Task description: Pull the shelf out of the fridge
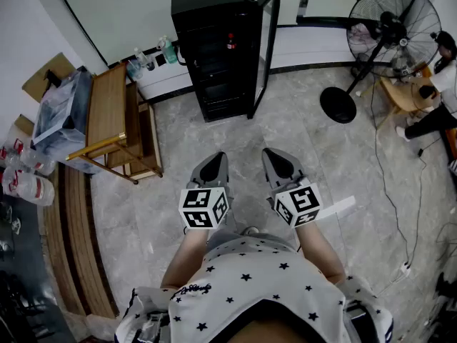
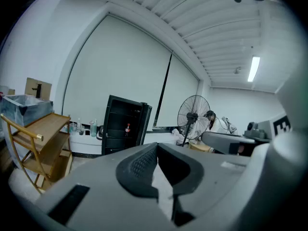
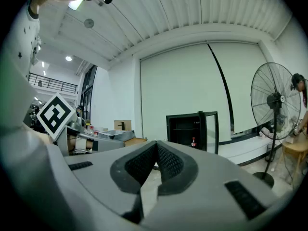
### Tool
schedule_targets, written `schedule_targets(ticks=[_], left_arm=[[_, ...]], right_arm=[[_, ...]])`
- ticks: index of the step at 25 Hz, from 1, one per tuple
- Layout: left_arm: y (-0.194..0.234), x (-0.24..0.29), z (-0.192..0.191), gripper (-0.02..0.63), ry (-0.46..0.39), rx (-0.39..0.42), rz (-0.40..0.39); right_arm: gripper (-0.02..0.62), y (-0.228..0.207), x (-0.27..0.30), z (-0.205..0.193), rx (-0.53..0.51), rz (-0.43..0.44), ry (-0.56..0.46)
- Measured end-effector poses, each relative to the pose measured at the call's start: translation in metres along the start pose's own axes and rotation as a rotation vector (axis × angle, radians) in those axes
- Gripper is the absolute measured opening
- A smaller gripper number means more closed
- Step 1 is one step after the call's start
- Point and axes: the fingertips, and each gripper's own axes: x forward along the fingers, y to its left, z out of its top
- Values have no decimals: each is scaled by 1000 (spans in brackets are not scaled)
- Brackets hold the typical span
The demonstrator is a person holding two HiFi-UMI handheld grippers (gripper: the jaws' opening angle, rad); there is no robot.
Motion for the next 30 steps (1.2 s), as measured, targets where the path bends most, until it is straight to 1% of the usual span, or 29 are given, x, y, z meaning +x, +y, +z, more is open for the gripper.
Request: schedule_targets(ticks=[6,15,20,24,30], left_arm=[[3,-25,-4,14,5,-1,-9],[7,-40,-3,14,-3,-13,4],[1,-38,-7,14,-7,-31,16],[-10,-36,-15,14,-9,-53,20],[-24,-36,-24,14,3,-57,24]], right_arm=[[-7,20,-11,6,9,-25,-20],[-8,32,-14,7,28,-12,-17],[-6,26,-17,11,74,8,-51],[-6,20,-26,8,61,21,-47],[-6,12,-34,0,86,36,-31]])
